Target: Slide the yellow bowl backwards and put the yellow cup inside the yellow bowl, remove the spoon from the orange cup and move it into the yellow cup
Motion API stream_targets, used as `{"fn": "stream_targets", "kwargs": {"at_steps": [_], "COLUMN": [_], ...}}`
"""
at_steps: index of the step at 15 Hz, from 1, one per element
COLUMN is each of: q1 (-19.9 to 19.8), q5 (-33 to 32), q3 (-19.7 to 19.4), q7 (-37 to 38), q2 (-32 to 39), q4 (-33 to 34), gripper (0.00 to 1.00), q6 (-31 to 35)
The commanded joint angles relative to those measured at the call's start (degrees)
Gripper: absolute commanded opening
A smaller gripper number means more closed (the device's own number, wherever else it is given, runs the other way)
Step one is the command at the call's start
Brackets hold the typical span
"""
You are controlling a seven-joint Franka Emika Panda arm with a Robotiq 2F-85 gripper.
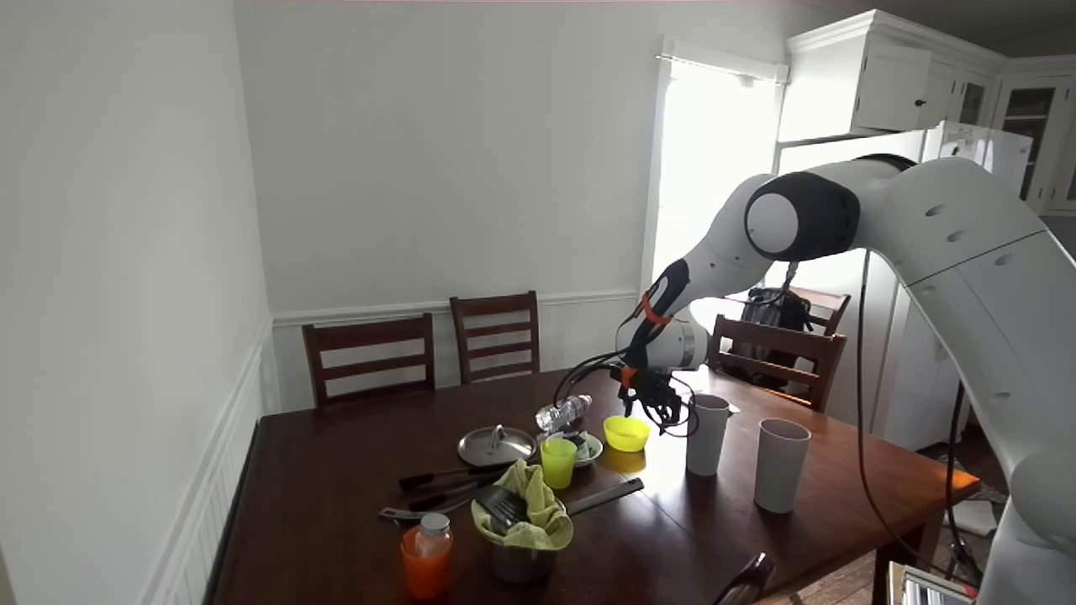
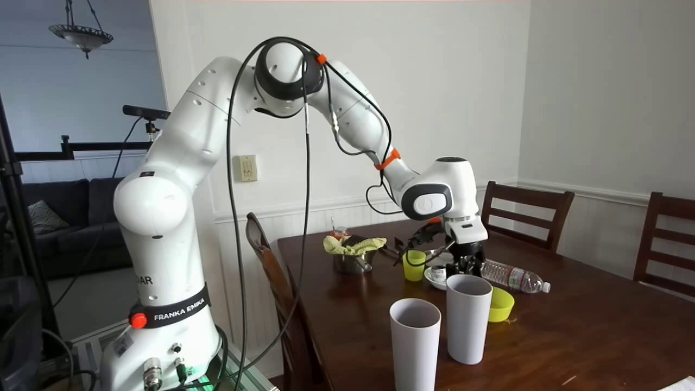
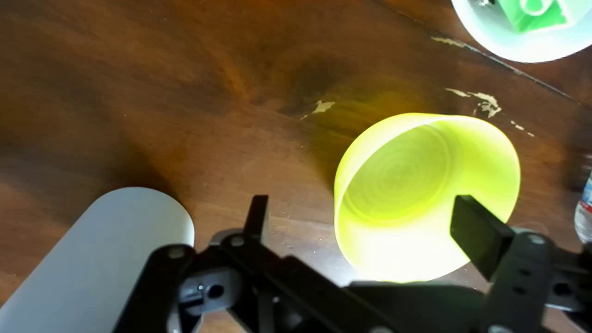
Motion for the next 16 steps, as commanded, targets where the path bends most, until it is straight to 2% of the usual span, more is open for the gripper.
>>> {"fn": "stream_targets", "kwargs": {"at_steps": [1, 2, 4, 5, 12, 14, 16], "q1": [-1.44, -1.61, -1.83, -1.98, -1.02, -0.92, -0.95], "q5": [2.28, 2.52, 2.68, 2.66, 1.41, 1.08, 0.89], "q3": [0.68, 0.76, 0.83, 0.85, -0.1, -0.01, 0.07], "q7": [0.62, 0.61, 0.8, 0.91, 1.34, 0.48, -0.7], "q2": [4.04, 4.73, 6.02, 6.71, 6.01, 4.81, 3.65], "q4": [5.04, 5.72, 6.93, 7.59, 6.42, 4.85, 3.49], "gripper": [0.99, 0.96, 0.79, 0.64, 0.13, 0.01, 0.0], "q6": [-1.47, -1.71, -2.51, -3.03, -6.34, -7.88, -8.8]}}
